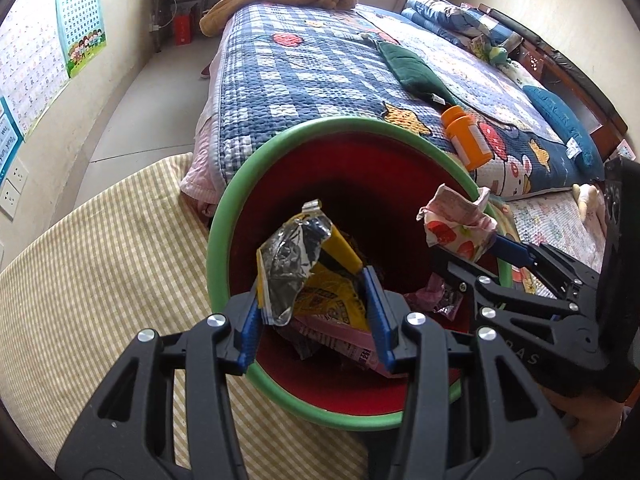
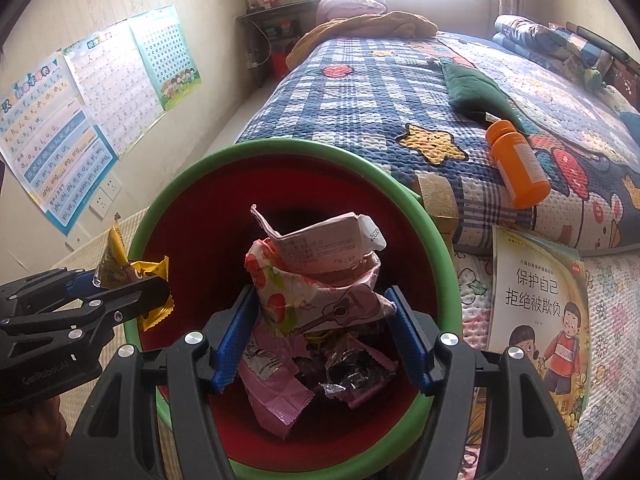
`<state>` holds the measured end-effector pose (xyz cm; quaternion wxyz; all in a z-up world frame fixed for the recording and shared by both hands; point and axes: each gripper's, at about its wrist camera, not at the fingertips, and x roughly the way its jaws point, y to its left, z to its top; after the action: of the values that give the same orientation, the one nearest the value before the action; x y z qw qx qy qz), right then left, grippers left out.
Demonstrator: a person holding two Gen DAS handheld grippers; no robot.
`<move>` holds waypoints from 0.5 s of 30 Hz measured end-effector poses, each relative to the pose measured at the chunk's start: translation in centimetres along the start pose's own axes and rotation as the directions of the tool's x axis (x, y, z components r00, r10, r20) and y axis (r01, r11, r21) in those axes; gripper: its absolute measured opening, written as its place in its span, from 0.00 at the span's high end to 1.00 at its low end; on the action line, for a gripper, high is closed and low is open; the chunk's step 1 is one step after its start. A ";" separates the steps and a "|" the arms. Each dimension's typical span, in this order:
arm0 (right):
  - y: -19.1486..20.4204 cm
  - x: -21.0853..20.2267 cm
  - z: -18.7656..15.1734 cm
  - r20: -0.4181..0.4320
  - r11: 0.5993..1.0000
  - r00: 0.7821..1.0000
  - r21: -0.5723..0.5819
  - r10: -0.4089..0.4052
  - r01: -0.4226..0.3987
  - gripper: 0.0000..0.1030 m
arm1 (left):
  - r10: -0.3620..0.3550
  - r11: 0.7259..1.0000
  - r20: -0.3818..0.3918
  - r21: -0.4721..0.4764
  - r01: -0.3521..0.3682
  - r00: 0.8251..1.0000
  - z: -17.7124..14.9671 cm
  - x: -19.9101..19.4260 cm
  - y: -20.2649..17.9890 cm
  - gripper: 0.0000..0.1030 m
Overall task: Collect trash
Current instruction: 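Open both tools to drop both wrappers into the bin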
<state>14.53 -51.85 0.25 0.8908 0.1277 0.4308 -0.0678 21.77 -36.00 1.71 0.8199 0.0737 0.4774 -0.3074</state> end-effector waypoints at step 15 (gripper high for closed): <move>-0.2 1.7 1.0 -0.010 1.000 1.000 -0.018 -0.012 0.012 0.37 | 0.029 0.999 0.005 0.014 -0.029 1.000 1.0 1.7 0.6 0.58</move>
<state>16.27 -52.32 -0.56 0.8893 0.1173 0.4366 -0.0685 23.48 -36.66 0.69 0.8247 0.0856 0.4723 -0.2991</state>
